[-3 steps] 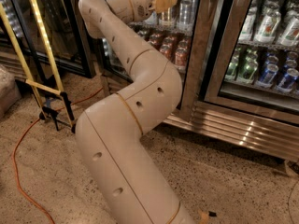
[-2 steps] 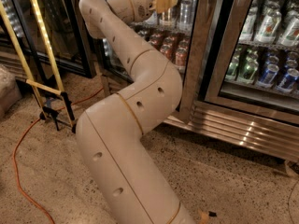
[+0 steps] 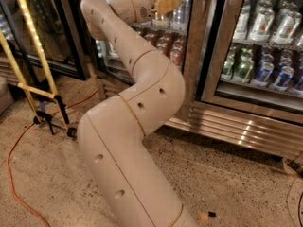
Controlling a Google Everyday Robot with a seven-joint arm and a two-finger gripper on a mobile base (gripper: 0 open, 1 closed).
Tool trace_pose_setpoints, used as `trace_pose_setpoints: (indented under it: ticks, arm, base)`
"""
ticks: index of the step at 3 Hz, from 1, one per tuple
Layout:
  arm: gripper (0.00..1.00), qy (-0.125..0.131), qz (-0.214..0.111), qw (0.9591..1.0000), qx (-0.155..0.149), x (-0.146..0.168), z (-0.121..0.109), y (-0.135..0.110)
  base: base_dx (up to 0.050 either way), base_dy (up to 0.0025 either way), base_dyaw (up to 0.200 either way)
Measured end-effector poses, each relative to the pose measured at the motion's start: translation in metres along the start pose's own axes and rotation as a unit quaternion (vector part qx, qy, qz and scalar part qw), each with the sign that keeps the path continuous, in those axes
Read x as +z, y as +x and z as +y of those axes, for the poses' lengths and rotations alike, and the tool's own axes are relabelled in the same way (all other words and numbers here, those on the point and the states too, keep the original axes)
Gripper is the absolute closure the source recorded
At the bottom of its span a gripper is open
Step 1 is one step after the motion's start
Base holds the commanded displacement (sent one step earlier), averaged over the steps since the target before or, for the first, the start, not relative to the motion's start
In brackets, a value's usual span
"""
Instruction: Close left fridge door
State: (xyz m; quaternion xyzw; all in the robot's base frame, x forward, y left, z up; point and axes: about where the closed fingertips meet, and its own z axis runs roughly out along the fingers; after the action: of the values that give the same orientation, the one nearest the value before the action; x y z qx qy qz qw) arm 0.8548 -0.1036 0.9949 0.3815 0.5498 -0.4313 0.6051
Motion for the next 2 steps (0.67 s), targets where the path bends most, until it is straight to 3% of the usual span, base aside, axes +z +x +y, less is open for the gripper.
trace_pose_setpoints:
  ticks: [1, 2]
  arm:
    - [1.0, 0.0, 0.0, 1.0, 0.0, 0.0, 0.0, 0.0]
    - [1.0, -0.025, -0.005, 0.9997, -0.005, 0.022, 0.001, -0.01]
  base:
    - [0.0, 0.0, 0.0]
    - [0.0, 0.0, 0.0]
